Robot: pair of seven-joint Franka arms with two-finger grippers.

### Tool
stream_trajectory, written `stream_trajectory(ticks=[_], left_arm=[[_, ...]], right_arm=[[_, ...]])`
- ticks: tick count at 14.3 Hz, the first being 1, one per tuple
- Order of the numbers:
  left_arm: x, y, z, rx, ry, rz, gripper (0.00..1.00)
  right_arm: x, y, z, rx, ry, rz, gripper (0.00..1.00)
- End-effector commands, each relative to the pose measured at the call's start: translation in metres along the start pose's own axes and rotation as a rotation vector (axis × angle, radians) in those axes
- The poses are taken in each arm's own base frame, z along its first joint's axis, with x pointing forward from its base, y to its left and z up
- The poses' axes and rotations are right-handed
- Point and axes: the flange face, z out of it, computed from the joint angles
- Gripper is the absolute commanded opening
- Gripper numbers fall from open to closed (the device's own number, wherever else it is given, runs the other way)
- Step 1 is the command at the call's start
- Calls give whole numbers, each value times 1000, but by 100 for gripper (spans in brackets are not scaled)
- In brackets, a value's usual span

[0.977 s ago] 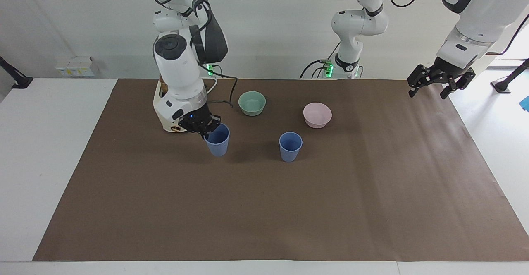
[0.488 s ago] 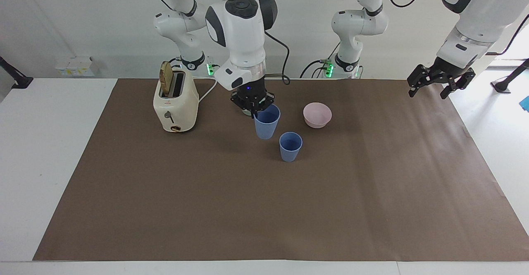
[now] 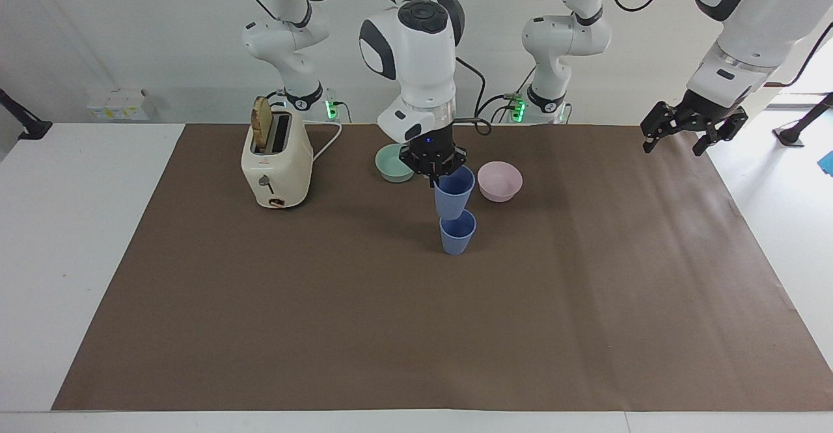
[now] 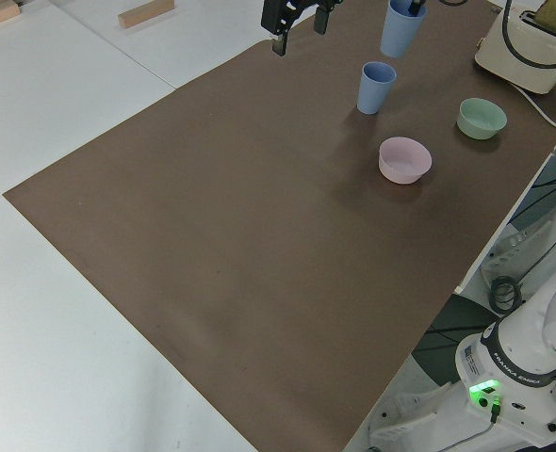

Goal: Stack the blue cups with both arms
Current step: 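Carry the second blue cup with the right gripper over the first cup, then lower the held cup into the first cup and open the right gripper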

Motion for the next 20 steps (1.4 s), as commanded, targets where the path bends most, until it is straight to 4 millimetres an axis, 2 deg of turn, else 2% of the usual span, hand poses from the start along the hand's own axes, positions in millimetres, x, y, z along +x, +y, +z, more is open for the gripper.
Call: stream_trajectory(ticks=[1,4,6,9,14,18,19,20], left_arm=[[-5,-2,-6,8,-9,4,100],[-4,-2,-6,8,-7,7,100],[-4,-2,-6,8,-7,7,100],[-4,0,-6,8,-6,11,100],[-4,1,-6,8,-6,14,100],[-4,3,-7,8,-4,17,100],[-3,3,-7,8,-3,17,100],[-4,3,-7,8,-4,17,100]], right_arm=[[5,-7,15,15,-12,19,0],[8,-10,20,37,3,21,0],[1,-14,31,28,-8,9,0],[-3,-17,34,25,-14,2,0],[-8,-11,60,-9,-41,2,0],[-9,-15,75,-6,-36,-4,0],[-9,-14,78,-5,-35,-2,28],[-8,-13,78,-5,-35,-1,50]])
